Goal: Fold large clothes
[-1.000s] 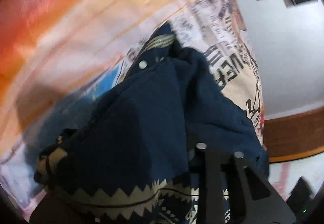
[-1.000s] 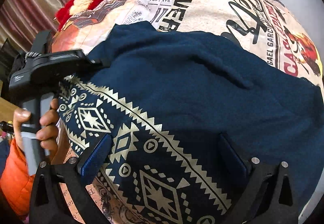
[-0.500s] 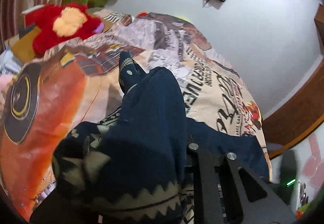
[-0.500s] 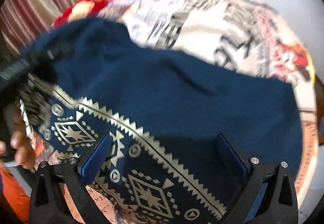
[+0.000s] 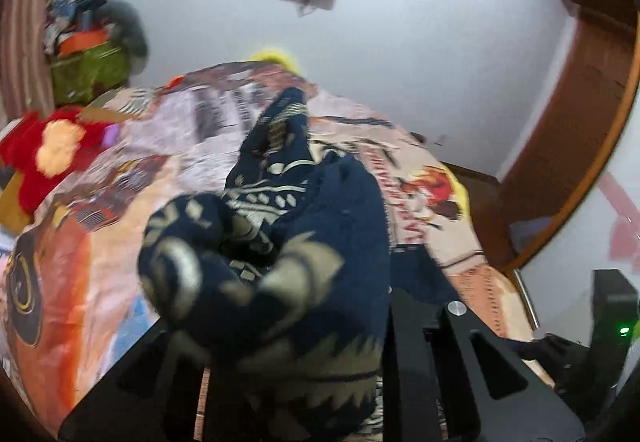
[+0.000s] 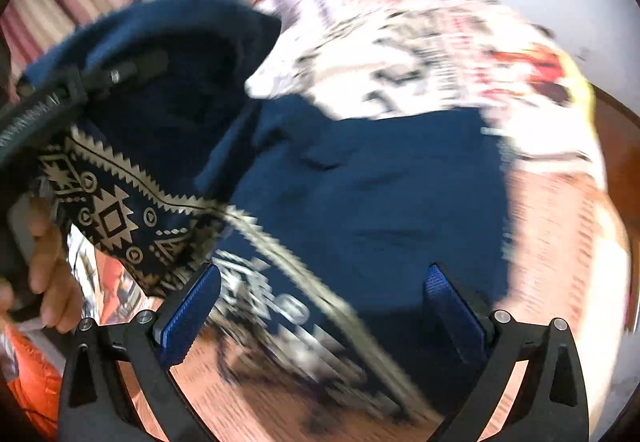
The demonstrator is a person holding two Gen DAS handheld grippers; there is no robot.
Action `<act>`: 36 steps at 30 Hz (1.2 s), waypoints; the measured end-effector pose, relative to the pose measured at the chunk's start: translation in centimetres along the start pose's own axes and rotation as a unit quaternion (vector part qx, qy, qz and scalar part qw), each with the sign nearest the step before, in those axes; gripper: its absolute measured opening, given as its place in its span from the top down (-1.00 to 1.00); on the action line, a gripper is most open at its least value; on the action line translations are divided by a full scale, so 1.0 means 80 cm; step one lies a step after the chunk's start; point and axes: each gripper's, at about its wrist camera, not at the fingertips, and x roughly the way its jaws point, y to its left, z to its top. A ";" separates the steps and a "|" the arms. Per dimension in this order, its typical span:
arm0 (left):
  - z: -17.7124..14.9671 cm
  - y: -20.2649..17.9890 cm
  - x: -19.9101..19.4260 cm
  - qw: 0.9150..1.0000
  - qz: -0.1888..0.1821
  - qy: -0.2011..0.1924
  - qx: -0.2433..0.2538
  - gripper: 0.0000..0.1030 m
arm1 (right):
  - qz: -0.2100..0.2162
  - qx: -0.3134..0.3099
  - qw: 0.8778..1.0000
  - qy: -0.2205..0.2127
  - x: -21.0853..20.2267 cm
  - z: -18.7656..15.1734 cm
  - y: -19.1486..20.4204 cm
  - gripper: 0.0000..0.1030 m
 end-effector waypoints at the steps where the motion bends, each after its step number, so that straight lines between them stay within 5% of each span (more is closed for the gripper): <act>1: 0.000 -0.013 0.000 1.000 -0.007 0.001 0.007 0.66 | -0.012 0.013 1.000 -0.015 -0.018 -0.007 -0.015 -0.99; 8: -0.032 -0.116 0.039 0.994 -0.053 0.062 0.076 0.66 | -0.058 0.077 0.993 -0.071 -0.104 -0.064 -0.091 -0.99; 12: -0.082 -0.151 0.084 0.978 -0.078 0.162 0.107 0.66 | -0.061 0.105 0.989 -0.087 -0.131 -0.091 -0.111 -0.99; 15: -0.110 -0.158 0.102 0.968 -0.078 0.203 0.127 0.65 | -0.055 0.122 0.987 -0.092 -0.141 -0.104 -0.123 -0.99; 19: -0.113 -0.152 0.093 0.963 -0.080 0.213 0.147 0.56 | -0.047 0.131 0.985 -0.099 -0.149 -0.111 -0.130 -0.99; 25: -0.120 -0.154 0.073 0.954 -0.129 0.236 0.133 -0.03 | -0.043 0.128 0.985 -0.110 -0.148 -0.108 -0.128 -0.99; 29: -0.127 -0.165 0.055 0.953 -0.120 0.222 0.169 -0.17 | -0.038 0.125 0.984 -0.117 -0.154 -0.108 -0.122 -0.99; 36: -0.117 -0.150 0.011 0.948 -0.160 0.218 0.167 -0.20 | -0.051 0.108 0.984 -0.130 -0.167 -0.106 -0.112 -0.99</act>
